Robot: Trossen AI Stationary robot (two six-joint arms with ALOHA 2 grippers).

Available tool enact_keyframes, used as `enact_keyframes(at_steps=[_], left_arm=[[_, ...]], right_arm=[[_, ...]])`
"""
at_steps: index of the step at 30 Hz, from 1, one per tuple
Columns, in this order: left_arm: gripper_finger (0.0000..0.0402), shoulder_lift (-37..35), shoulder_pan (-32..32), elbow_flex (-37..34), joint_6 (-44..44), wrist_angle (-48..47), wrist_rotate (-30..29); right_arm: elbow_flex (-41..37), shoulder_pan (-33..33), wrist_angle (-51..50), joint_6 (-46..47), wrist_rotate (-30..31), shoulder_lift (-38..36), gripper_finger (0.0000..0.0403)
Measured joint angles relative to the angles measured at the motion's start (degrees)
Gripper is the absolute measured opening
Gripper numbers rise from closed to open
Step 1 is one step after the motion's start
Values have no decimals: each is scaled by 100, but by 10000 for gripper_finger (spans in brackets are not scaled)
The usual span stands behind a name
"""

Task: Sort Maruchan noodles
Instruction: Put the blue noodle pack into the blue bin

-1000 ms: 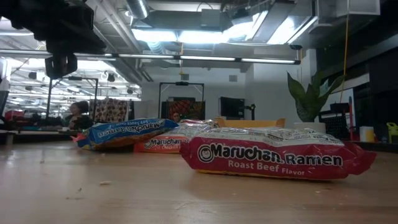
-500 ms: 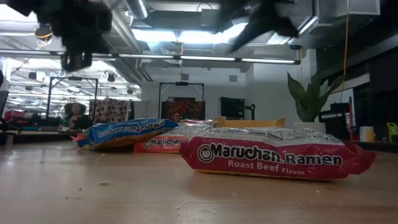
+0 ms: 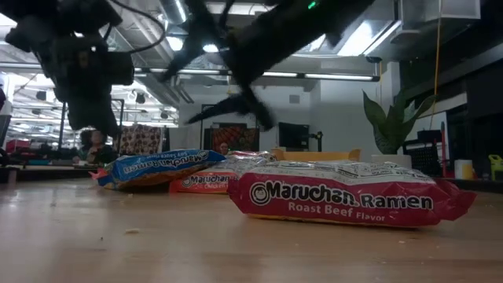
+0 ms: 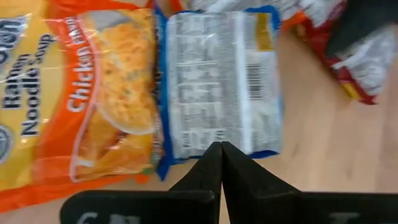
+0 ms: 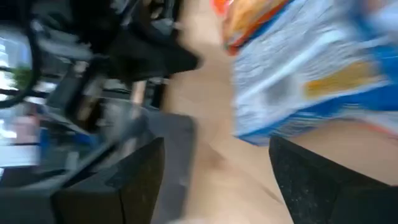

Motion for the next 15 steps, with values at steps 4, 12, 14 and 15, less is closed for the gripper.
enact_keyframes(at_steps=[4,12,14,15], left_arm=[[1,44,227,-140,216,111,-4],[0,672,482,-378,539,865,149],[0,890,526,-380,683,1029,152],[0,995,549,-380,735,1130,183]], right_arm=[[123,105,-66,332,222,268,276],[126,370,-511,991,821,279,276],[132,360,-523,1057,838,339,276],[126,354,-591,1078,838,365,276]])
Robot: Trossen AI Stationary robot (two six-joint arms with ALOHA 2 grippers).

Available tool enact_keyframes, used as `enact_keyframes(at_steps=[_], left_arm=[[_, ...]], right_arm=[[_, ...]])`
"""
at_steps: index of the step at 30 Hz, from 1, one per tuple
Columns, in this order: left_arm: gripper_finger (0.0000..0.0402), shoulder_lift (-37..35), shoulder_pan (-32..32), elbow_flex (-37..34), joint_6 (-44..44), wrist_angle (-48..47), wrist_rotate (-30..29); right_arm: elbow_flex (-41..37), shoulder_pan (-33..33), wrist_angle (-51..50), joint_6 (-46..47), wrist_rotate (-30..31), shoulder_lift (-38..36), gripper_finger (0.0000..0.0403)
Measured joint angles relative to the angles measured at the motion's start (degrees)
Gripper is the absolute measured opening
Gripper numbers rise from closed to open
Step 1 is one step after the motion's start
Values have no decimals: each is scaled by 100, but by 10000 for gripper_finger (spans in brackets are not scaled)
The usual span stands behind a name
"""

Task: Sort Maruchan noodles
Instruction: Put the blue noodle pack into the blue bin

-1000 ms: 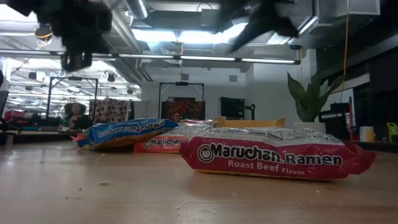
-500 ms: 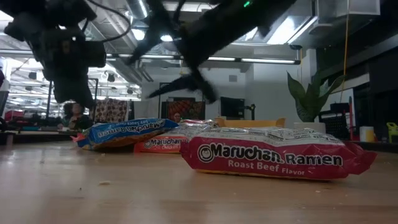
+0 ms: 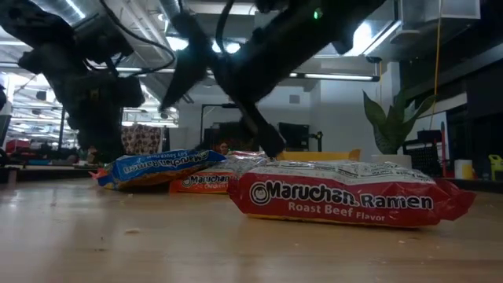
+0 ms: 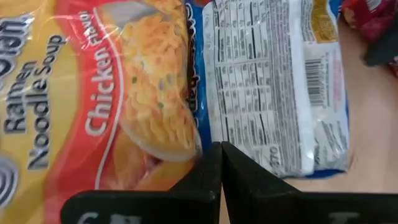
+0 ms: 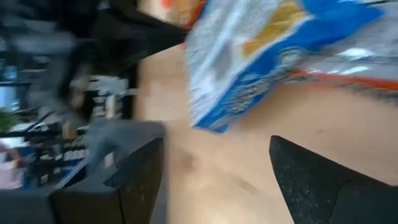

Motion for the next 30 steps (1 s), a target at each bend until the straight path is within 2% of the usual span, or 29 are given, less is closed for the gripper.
enact_keyframes(at_steps=[7,11,21,30], left_arm=[[0,678,44,15,167,328,207],[0,896,44,-8,161,542,392],[0,993,43,-2,138,629,464],[0,993,40,-2,74,721,510]], right_arm=[[41,-115,110,115,220,154,276],[54,-200,165,158,146,272,276],[165,-319,467,281,293,397,276],[519,-348,443,187,58,401,276]])
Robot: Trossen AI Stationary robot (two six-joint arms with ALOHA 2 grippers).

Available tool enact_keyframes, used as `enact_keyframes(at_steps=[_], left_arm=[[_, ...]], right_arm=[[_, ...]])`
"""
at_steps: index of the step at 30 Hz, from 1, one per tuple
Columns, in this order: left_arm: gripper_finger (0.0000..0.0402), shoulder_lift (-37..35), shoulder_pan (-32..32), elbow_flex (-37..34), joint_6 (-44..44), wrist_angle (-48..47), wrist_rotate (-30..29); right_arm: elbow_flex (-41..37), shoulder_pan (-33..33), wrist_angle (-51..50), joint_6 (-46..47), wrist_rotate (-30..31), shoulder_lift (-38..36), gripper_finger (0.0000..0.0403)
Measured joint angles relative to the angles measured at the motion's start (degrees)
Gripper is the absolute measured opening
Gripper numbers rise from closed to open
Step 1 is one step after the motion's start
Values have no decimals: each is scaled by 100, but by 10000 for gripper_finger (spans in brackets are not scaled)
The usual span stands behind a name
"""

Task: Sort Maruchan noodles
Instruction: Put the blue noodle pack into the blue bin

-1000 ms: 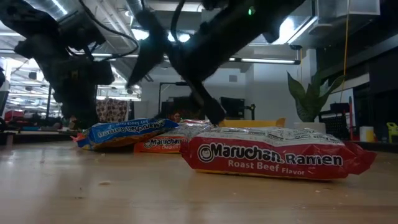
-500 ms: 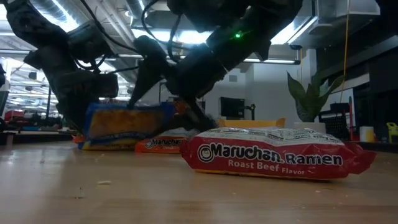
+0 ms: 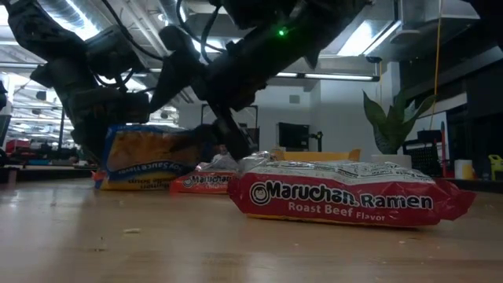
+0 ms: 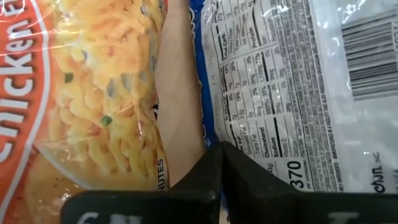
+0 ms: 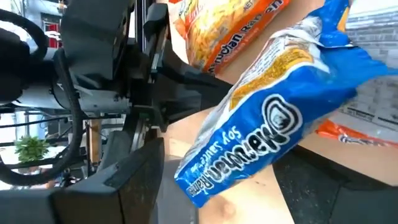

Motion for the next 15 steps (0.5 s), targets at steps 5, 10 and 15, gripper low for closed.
enact_keyframes(at_steps=[5,10,15], left_arm=[[0,-2,0,0,-6,48,0],[0,-2,0,0,-35,241,-4],[0,-2,-2,-1,-174,455,-9]], right_arm=[[10,-36,-314,542,-51,0,276],[10,-135,-950,964,-12,0,276],[10,-278,-1014,1014,-23,0,276]])
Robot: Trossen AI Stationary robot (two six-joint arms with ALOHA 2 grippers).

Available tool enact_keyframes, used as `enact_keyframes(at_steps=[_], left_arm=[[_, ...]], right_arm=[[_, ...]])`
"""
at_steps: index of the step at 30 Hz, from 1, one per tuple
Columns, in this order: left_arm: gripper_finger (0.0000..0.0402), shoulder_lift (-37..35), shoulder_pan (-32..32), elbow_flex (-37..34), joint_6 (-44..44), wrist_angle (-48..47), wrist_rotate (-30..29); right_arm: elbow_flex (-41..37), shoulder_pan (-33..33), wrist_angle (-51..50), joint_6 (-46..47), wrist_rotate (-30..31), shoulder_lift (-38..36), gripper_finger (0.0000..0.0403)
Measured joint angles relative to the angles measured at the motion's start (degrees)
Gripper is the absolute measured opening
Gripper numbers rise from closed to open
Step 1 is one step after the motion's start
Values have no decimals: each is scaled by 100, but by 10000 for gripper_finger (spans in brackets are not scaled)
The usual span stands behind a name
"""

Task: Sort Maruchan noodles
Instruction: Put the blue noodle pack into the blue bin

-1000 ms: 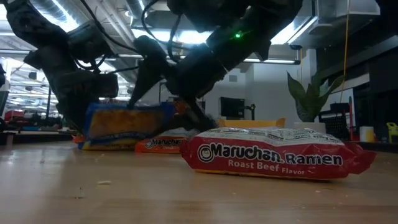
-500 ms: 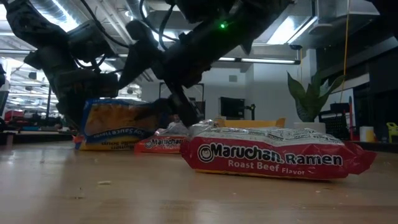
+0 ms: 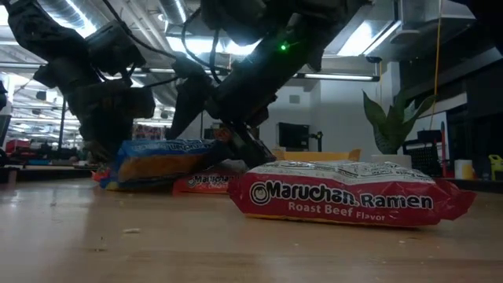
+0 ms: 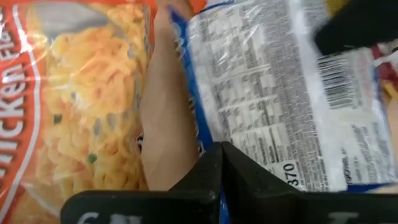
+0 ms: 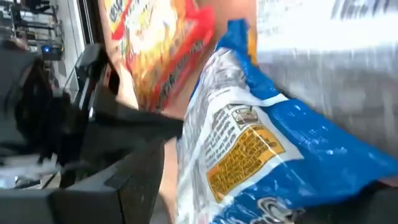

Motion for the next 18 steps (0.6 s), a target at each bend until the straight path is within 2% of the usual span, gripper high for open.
enact_keyframes(at_steps=[9,18], left_arm=[[0,-2,0,1,-15,123,-72],[0,-3,0,1,-116,343,-92]], right_arm=[[0,-130,-3,-192,-521,0,264],[0,-128,-3,-327,-640,0,147]])
